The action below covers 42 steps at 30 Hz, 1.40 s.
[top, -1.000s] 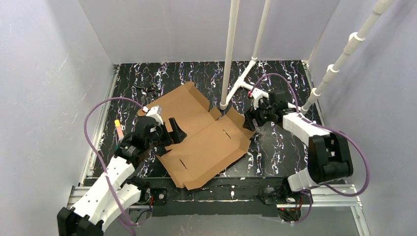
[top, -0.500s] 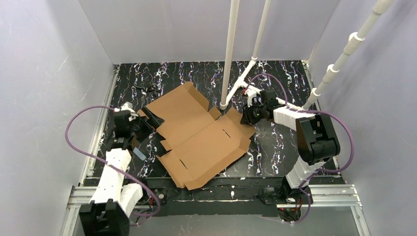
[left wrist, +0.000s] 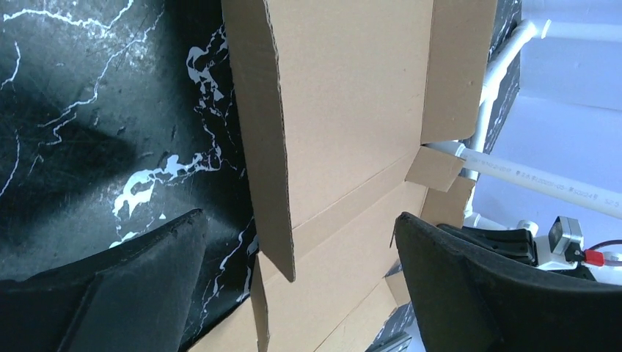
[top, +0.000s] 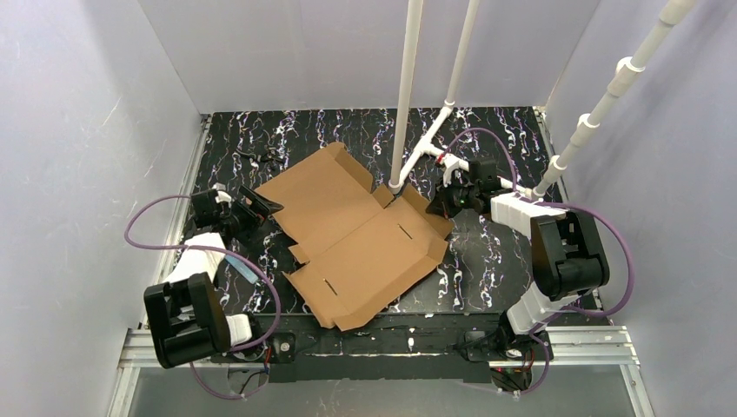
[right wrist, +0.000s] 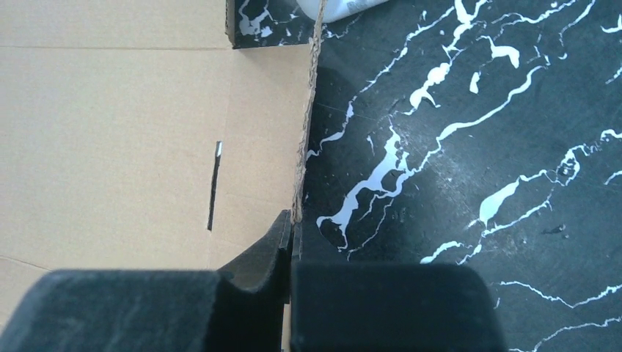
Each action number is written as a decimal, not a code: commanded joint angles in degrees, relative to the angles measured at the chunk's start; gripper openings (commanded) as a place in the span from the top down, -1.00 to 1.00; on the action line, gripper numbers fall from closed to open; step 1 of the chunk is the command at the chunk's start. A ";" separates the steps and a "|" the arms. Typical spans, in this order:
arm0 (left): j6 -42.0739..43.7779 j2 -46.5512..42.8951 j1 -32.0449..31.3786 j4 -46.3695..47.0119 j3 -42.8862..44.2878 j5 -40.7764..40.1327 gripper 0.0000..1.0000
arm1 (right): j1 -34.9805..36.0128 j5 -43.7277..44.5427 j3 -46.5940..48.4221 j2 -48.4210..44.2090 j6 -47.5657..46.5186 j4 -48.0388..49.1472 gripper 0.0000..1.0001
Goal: Fold the paper box
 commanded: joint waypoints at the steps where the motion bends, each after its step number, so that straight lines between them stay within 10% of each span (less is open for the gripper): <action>1: 0.17 3.56 0.30 3.54 2.30 1.54 -0.95 | 0.02 -3.84 -0.27 -1.67 -1.10 2.83 0.97; 15: 1.86 18.21 0.18 4.43 8.94 4.06 -0.20 | -0.05 -5.04 -0.24 -1.63 -4.66 0.01 0.97; 22: 10.21 -1.48 0.02 -6.51 9.10 -3.40 -0.26 | -0.14 -3.46 2.00 -1.81 -6.67 -3.97 0.63; 29: 14.44 -11.80 -0.23 -16.12 6.24 -6.75 -0.51 | -0.71 -1.60 2.25 -8.02 -10.35 -6.68 -0.37; 37: 9.64 -0.75 -0.25 -8.02 6.94 -3.64 -0.82 | -1.10 -7.78 1.09 -10.21 -14.04 -8.92 -0.40; 42: 9.01 12.02 -1.13 -7.30 12.66 -1.14 -0.42 | -1.10 -10.62 2.24 -9.70 -17.46 -12.24 -0.40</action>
